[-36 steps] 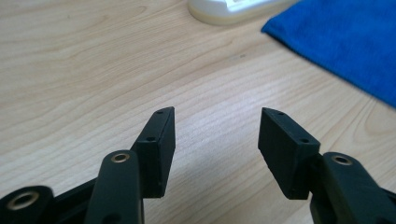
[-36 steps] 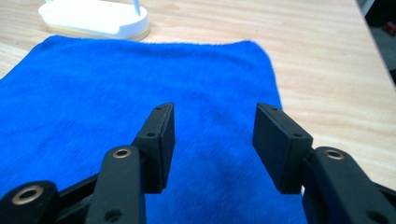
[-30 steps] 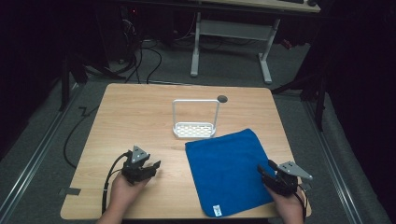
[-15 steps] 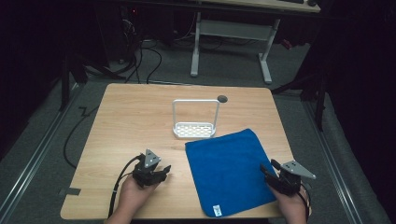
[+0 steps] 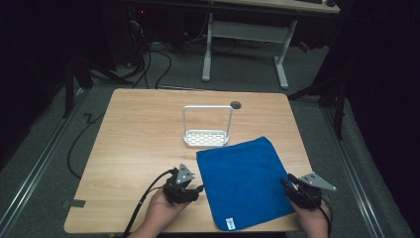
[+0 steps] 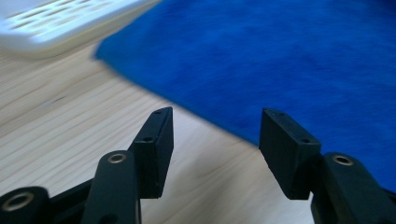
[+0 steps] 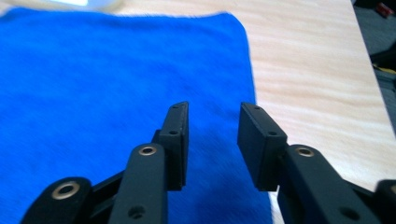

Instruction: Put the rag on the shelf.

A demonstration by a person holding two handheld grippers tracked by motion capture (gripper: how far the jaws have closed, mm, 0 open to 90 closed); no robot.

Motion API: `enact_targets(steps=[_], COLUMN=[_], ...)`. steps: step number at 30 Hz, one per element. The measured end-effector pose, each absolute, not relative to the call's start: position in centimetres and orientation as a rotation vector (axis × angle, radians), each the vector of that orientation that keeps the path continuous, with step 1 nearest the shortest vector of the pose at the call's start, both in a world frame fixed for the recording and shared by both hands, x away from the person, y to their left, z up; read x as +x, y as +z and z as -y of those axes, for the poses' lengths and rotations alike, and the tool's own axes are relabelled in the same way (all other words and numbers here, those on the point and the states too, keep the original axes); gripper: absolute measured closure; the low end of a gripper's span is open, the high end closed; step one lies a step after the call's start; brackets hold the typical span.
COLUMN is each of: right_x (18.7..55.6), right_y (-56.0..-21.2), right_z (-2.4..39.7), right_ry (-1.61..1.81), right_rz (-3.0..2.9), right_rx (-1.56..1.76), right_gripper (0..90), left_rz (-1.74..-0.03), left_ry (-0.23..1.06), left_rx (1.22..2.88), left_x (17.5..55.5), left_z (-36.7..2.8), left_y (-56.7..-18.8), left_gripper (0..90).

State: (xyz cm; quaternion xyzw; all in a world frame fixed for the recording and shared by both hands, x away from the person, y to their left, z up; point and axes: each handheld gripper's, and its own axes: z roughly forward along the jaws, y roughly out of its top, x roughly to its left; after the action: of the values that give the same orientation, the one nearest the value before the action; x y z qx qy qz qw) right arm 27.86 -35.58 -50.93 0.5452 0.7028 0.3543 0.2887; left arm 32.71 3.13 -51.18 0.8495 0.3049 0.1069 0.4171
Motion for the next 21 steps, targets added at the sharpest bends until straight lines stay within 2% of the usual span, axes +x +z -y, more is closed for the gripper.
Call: enact_targets(steps=[2,7,21], right_x=[27.7,27.4,27.7], right_y=[-51.2,-51.8,-52.8], right_z=[36.2,36.9,35.2], right_ry=[0.929,0.903,0.900], right_rz=[-1.873,-1.892,-2.011], right_rx=[1.479,1.498,1.498], right_gripper=[67.0,68.8,66.1], left_rz=[-0.717,-0.667,-0.686], left_ry=[0.207,0.183,0.238], left_rx=[2.142,2.230,2.234], left_x=[32.3,31.9,31.7], left_z=[-1.2,1.2,-0.7], left_y=[-51.3,-52.6,-52.8], left_gripper=[45.5,45.3,45.5])
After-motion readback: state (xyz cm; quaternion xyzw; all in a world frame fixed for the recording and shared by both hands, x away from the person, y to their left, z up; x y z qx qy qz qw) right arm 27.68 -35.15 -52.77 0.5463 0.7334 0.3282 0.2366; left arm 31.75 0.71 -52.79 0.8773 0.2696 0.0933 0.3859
